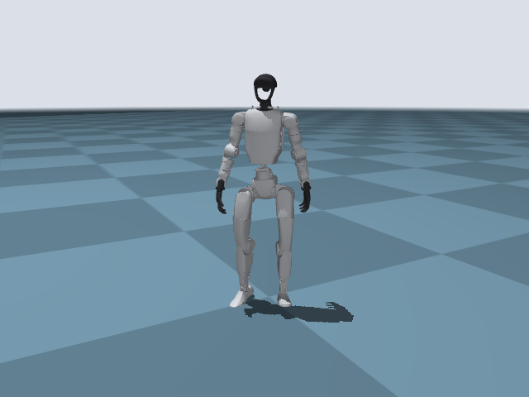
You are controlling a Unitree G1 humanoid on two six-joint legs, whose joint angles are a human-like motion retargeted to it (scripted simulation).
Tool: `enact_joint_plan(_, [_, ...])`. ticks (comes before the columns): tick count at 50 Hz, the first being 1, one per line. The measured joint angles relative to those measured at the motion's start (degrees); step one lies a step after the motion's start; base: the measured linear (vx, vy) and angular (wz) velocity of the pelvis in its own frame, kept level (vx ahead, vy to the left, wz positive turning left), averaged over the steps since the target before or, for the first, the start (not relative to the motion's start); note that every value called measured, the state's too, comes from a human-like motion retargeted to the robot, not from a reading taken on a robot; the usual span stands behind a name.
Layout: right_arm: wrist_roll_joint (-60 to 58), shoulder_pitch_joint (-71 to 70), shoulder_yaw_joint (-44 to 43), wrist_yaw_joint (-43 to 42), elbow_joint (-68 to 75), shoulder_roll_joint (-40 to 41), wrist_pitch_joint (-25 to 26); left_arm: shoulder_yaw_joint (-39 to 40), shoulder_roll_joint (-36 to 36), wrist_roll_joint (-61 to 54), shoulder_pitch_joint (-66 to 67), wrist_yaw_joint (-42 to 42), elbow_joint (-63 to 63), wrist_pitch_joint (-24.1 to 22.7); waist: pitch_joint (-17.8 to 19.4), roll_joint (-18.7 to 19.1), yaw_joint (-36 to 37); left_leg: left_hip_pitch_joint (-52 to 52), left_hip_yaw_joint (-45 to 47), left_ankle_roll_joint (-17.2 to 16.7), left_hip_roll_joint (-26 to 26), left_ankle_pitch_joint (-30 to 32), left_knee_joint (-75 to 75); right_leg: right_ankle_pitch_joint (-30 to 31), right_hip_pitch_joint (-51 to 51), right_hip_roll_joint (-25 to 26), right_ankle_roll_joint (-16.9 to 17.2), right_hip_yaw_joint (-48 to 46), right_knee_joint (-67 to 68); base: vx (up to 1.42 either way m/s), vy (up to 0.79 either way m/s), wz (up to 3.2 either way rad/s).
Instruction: In place motions
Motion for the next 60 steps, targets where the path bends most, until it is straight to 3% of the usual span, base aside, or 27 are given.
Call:
enact_joint_plan(2, [0.3, -0.3, -0.8, 0.6, 0.4, -0.2, 0.2, -1.2, -0.4, 0.2, -2.5, -0.9, -1.5, 0.5, 0.8, -1.0, 2.0, -0.4, 0.9, -0.8, 0.0, 0.7, -0.5, 0.0, -1.6, -2.0, 2.1, 1.5, 0.5, -0.46, -0.21, -0.13])
enact_joint_plan(5, [0.3, -0.3, -1.8, 1.2, 1.4, 0.0, 0.5, -3.5, -1.6, -0.2, -5.7, -1.1, -3.9, -0.9, 1.2, 0.9, 5.6, -1.1, 2.3, -1.1, 2.6, 2.5, -2.5, 0.2, -5.6, 0.4, 0.2, 3.3, 2.4, -0.32, -0.26, -0.47])
enact_joint_plan(10, [0.4, -1.8, 0.9, -0.2, 2.7, 0.4, 0.7, -7.8, -2.4, 1.7, -9.6, -0.9, -7.7, -3.8, 4.6, 2.4, -0.6, 0.1, -0.3, -2.0, 2.7, 5.9, -6.7, 0.0, -3.8, 1.6, -0.8, 0.3, 1.0, -0.31, -0.11, 0.27])
enact_joint_plan(15, [1.6, 0.8, 0.2, -0.2, 7.7, 0.4, 1.9, -11.5, -2.1, 8.6, -8.4, -0.8, -9.9, -3.8, 1.7, 3.0, -0.8, 0.3, 0.5, -2.6, 2.7, 8.3, -9.9, -0.3, -4.4, 1.9, -1.1, -0.7, 0.8, 0.05, -0.03, 0.15])
enact_joint_plan(18, [2.9, 2.1, -2.0, -0.2, 9.2, 1.0, 2.5, -13.2, -2.1, 8.6, -8.5, -1.0, -9.7, -3.9, 2.1, 2.4, 1.5, 1.1, 1.2, -2.6, 2.5, 9.0, -11.0, -0.7, -4.0, 2.1, -1.4, -1.1, 1.0, -0.01, -0.04, 0.08])
enact_joint_plan(27, [1.7, 4.2, -1.2, -0.1, 8.1, 1.5, 2.4, -8.8, -3.5, 4.4, -6.7, -1.8, -7.4, -2.3, 2.0, 2.0, 1.5, 1.2, -1.0, -2.0, 1.6, 8.9, -10.9, -1.2, -2.1, 1.4, -0.9, -3.6, 1.0, 0.13, 0.03, 0.24])
enact_joint_plan(38, [0.4, 2.7, -0.1, 0.5, 5.2, 1.9, 1.4, -8.7, -2.7, 4.0, -6.5, -2.0, -6.2, -1.2, 2.8, 0.9, 3.2, 0.6, -3.9, -0.3, -0.9, 8.0, -10.6, -1.9, -1.4, -0.7, 0.5, -5.0, 2.5, 0.15, 0.07, 0.16])
enact_joint_plan(47, [0.1, -0.1, 2.6, 0.3, 2.7, 1.1, 0.6, -7.9, -2.0, 3.2, -8.2, -3.0, -8.4, -1.4, 6.0, 2.1, 4.1, 0.1, -1.6, -0.6, 1.1, 8.4, -10.9, -3.6, -8.5, 0.2, 1.0, 1.3, 14.3, 0.01, 0.00, -0.21])
enact_joint_plan(56, [-0.2, 1.7, -0.6, -0.1, 2.4, -1.1, 0.1, -9.0, 3.1, 3.3, -11.5, -2.1, -7.6, -1.0, 8.6, -0.4, 2.5, -0.9, -2.6, -1.1, -0.6, 9.7, -10.8, -0.8, -7.1, -1.7, 1.5, 0.2, 6.6, -0.11, -0.16, 0.33])
enact_joint_plan(60, [-1.4, 0.9, -2.5, -0.8, 2.5, -3.3, -0.3, -8.3, 4.5, 1.2, -15.0, -0.8, -7.5, -1.3, 11.7, -1.1, 2.1, -1.6, -2.1, -1.6, -0.2, 10.3, -10.8, 0.5, -8.0, -1.4, 1.3, 1.0, 5.3, -0.36, -0.23, -0.15])
